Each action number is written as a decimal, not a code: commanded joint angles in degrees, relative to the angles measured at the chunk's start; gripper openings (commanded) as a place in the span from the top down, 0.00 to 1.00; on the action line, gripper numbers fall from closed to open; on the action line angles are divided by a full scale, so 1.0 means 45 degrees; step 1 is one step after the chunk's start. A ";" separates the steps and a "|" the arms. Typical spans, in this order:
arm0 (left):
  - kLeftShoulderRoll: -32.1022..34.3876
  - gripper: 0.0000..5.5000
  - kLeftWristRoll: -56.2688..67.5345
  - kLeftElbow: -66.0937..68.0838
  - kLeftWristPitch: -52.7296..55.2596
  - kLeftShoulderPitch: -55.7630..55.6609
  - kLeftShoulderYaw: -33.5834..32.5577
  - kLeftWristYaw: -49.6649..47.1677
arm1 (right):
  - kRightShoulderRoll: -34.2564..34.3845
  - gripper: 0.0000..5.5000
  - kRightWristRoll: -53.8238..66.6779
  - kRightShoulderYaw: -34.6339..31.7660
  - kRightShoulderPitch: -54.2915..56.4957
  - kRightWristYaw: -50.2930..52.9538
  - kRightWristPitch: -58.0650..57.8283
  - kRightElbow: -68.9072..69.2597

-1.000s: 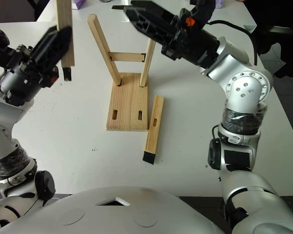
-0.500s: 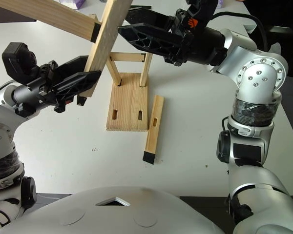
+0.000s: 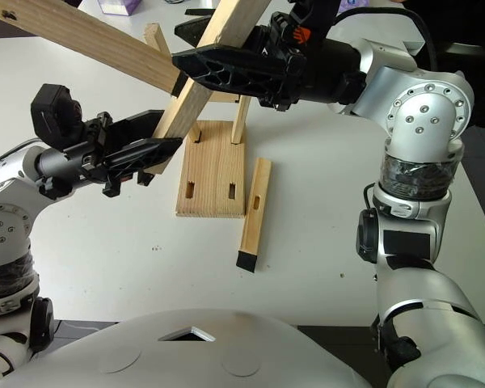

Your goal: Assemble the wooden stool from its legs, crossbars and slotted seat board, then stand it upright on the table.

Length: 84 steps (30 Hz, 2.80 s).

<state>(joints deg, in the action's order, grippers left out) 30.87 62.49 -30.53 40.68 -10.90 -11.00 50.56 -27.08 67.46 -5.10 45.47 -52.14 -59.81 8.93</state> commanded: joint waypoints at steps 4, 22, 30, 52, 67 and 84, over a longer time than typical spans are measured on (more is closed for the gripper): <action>0.0186 0.63 -0.0038 0.0091 -0.0213 -0.0150 0.0137 0.0093 | 0.0034 0.63 -0.0034 0.0083 0.0127 -0.0222 0.0069 0.0182; 0.0602 0.46 -0.1086 0.0969 -0.0442 -0.0351 0.0453 -0.0190 | -0.0013 0.63 -0.0200 -0.0267 -0.0059 -0.0100 0.0534 0.0260; 0.0979 0.45 -0.4795 0.2874 -0.2502 0.1805 0.0940 -0.0323 | -0.0265 0.63 -0.2119 -0.0229 -0.0550 0.0100 0.2225 0.0148; -0.6385 0.45 -0.8466 0.4741 -0.5936 0.0463 -0.1057 -1.1786 | -0.2758 0.63 -0.7291 0.2025 -0.4831 -0.3839 0.6306 0.0337; -0.6178 0.45 -0.8936 0.5457 -0.6498 0.0564 -0.1472 -1.1699 | -0.2563 0.63 -0.7464 0.2048 -0.4936 -0.3701 0.6265 0.0032; -0.6546 0.45 -0.8815 0.5602 -0.6857 0.0840 -0.1287 -1.1240 | -0.2215 0.63 -0.8765 0.2796 -0.3552 -0.4136 0.7580 -0.1177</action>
<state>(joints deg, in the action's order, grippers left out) 1.60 22.62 -5.36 10.26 -7.68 -16.91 -0.37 -36.68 29.30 7.05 27.61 -70.66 -26.89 3.95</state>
